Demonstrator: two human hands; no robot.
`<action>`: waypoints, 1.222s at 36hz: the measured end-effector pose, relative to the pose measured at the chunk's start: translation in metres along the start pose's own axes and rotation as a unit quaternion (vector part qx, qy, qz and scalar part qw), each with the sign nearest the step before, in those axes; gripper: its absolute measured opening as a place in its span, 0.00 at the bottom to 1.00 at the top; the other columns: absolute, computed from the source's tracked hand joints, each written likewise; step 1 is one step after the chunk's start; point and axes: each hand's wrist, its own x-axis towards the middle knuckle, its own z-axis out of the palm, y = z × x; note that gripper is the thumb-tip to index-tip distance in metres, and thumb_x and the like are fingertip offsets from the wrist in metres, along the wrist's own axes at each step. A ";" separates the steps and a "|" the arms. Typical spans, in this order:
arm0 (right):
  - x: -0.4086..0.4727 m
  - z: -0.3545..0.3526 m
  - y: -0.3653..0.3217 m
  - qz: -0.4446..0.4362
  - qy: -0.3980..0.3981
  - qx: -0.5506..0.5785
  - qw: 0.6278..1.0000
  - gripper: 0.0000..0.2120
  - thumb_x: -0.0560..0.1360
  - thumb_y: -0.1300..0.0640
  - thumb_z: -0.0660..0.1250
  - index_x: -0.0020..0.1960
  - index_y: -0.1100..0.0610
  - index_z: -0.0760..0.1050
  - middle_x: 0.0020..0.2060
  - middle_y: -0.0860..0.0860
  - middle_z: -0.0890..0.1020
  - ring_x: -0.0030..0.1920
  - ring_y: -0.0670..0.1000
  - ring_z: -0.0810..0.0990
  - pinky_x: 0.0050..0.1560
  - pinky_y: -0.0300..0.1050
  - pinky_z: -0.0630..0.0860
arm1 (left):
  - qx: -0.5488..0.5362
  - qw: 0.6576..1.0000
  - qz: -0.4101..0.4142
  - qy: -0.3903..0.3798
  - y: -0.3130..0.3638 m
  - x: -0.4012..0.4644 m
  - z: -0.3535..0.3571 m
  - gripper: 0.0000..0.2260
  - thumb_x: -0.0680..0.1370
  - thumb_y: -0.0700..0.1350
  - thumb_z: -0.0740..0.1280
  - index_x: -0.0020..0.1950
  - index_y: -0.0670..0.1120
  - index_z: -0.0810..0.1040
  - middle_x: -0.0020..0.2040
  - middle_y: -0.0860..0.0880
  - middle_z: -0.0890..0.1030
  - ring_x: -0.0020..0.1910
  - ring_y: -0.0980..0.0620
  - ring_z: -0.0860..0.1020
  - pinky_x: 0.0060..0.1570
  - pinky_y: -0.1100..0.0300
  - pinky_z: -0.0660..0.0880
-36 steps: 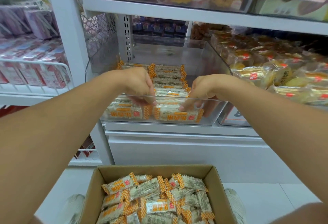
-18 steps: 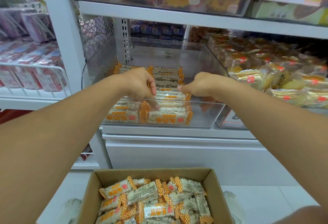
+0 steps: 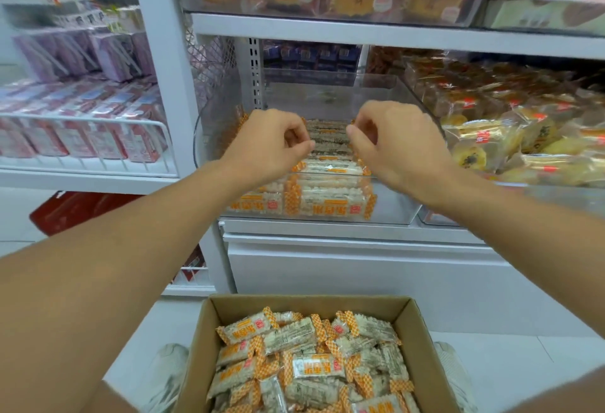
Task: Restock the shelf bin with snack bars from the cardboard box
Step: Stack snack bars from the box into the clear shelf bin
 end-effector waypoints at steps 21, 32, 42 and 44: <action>-0.302 0.167 0.023 0.175 -0.512 0.106 0.834 0.74 0.55 0.55 0.88 0.80 0.38 0.36 0.80 0.51 0.37 0.79 0.63 0.56 0.73 0.56 0.67 | 0.062 0.901 -0.243 -0.355 -0.057 -0.297 0.170 0.50 0.68 0.56 0.80 0.81 0.56 0.52 0.80 0.52 0.30 0.77 0.36 0.58 0.70 0.42 0.67; -0.274 0.181 0.036 0.170 -0.456 0.127 0.864 0.60 0.64 0.46 0.81 0.82 0.44 0.45 0.79 0.54 0.54 0.78 0.60 0.51 0.76 0.53 0.57 | 0.054 0.929 -0.307 -0.201 -0.076 -0.265 0.181 0.40 0.68 0.54 0.80 0.72 0.48 0.62 0.67 0.43 0.72 0.69 0.40 0.68 0.67 0.43 0.69; -0.248 0.193 0.024 0.088 -0.435 0.001 0.896 0.21 0.74 0.42 0.71 0.56 0.57 0.78 0.56 0.56 0.73 0.61 0.59 0.70 0.60 0.54 0.74 | 0.018 0.935 -0.285 -0.210 -0.078 -0.257 0.182 0.22 0.71 0.61 0.76 0.48 0.49 0.69 0.45 0.47 0.80 0.45 0.44 0.78 0.40 0.54 0.71; -0.247 0.193 0.021 0.084 -0.430 0.041 0.898 0.19 0.76 0.44 0.69 0.56 0.58 0.78 0.55 0.56 0.76 0.59 0.59 0.74 0.58 0.52 0.74 | -0.003 0.938 -0.283 -0.198 -0.070 -0.255 0.181 0.22 0.71 0.62 0.75 0.45 0.50 0.69 0.40 0.50 0.79 0.41 0.46 0.77 0.38 0.53 0.72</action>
